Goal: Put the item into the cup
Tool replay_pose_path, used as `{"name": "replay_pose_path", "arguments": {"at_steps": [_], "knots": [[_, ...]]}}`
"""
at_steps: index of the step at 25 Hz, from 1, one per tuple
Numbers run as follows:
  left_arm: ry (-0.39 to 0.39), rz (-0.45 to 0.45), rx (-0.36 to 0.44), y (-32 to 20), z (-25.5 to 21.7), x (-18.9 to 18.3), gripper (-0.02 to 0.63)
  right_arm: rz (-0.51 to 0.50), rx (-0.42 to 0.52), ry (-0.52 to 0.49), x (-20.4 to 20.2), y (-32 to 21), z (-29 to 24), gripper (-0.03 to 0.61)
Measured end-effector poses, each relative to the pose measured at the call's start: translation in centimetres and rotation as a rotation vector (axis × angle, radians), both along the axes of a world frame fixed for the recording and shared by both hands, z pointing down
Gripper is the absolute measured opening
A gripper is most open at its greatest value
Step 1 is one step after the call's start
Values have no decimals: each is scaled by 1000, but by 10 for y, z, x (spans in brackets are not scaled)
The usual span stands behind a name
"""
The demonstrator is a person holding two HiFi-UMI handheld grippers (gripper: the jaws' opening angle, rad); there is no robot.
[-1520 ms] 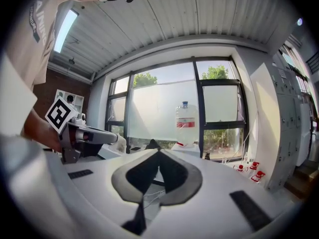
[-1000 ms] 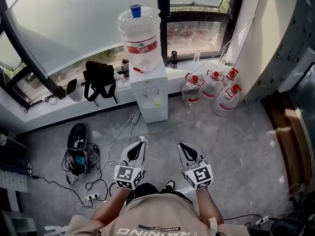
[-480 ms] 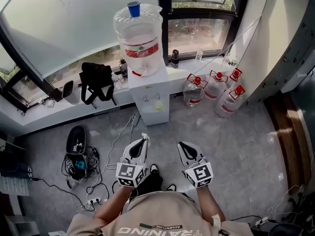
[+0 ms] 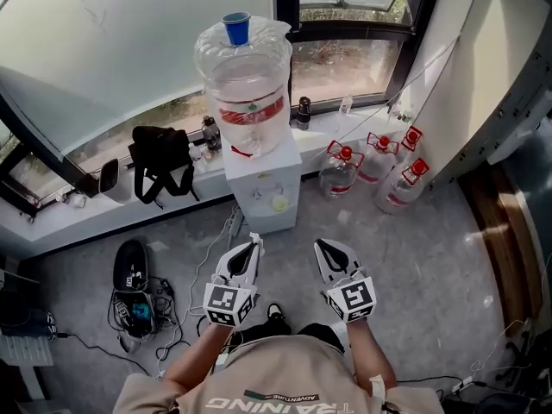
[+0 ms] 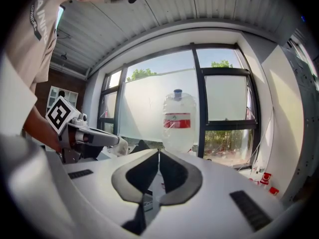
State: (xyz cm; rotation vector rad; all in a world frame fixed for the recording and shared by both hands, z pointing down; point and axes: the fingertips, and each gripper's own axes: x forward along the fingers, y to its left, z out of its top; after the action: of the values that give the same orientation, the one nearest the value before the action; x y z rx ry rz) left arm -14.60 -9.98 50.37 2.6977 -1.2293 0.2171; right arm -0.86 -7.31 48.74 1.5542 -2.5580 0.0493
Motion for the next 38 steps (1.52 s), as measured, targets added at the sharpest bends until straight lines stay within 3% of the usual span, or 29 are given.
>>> {"name": "replay_pose_path", "arguments": {"at_steps": [9, 27, 33, 38], "knots": [[2, 25, -49, -45, 18, 6, 9, 5, -35, 12, -6, -45, 10, 12], [-55, -49, -113, -151, 52, 99, 9, -144, -82, -46, 67, -174, 44, 12], [-84, -60, -175, -174, 87, 109, 9, -183, -118, -18, 65, -197, 69, 12], [-154, -36, -247, -194, 141, 113, 9, -132, -186, -39, 73, -209, 110, 12]]}}
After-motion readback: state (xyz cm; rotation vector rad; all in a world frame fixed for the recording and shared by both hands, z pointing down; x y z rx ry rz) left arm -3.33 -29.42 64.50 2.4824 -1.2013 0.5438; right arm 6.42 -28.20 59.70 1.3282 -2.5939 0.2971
